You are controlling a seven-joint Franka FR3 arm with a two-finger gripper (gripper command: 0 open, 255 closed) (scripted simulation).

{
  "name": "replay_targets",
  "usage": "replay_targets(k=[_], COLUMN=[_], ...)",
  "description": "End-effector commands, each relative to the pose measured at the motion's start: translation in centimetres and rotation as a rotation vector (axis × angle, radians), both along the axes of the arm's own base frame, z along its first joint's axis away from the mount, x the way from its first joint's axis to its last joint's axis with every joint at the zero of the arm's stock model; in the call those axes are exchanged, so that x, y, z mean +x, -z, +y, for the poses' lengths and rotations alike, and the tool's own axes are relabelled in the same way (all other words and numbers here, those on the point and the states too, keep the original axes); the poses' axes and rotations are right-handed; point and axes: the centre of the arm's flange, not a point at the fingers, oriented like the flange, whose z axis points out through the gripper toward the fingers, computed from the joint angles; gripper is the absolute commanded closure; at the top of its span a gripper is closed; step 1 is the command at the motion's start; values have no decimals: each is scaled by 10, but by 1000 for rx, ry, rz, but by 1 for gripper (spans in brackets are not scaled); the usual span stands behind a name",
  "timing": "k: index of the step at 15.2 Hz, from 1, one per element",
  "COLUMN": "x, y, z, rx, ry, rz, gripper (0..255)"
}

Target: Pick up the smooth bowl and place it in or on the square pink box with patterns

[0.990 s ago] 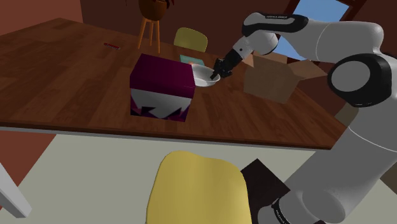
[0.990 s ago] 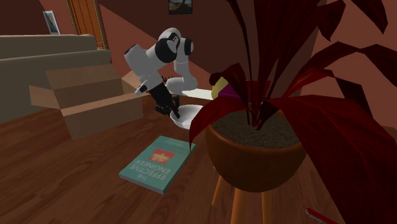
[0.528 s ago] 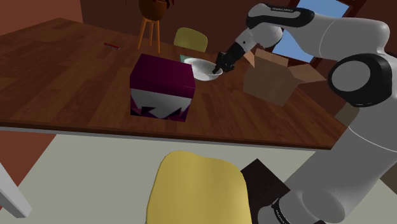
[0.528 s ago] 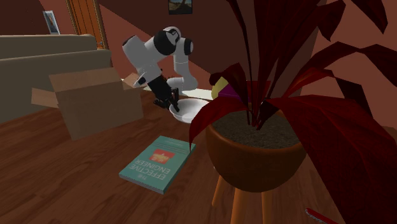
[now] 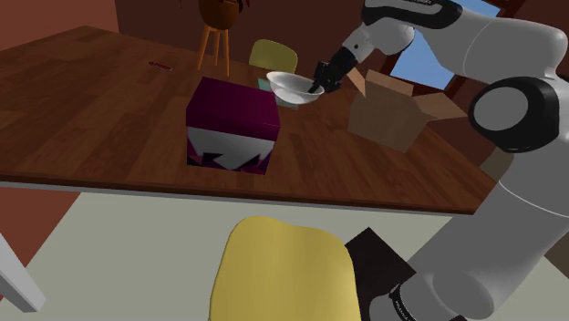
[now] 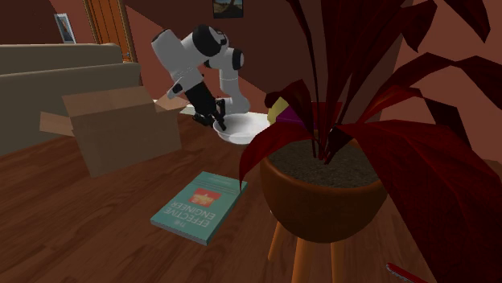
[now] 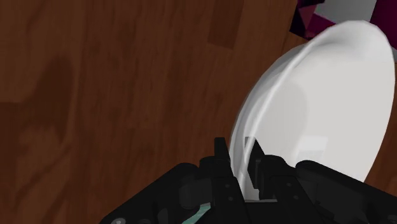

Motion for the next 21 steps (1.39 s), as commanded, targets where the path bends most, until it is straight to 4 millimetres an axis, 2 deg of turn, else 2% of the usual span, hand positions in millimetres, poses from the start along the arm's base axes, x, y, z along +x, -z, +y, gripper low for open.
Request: replay_targets(k=[1,21], x=[-1,-1], y=[-11,-116], z=[0,0], rx=[0,0], ry=[0,0], rz=[0,0], gripper=[255,255])
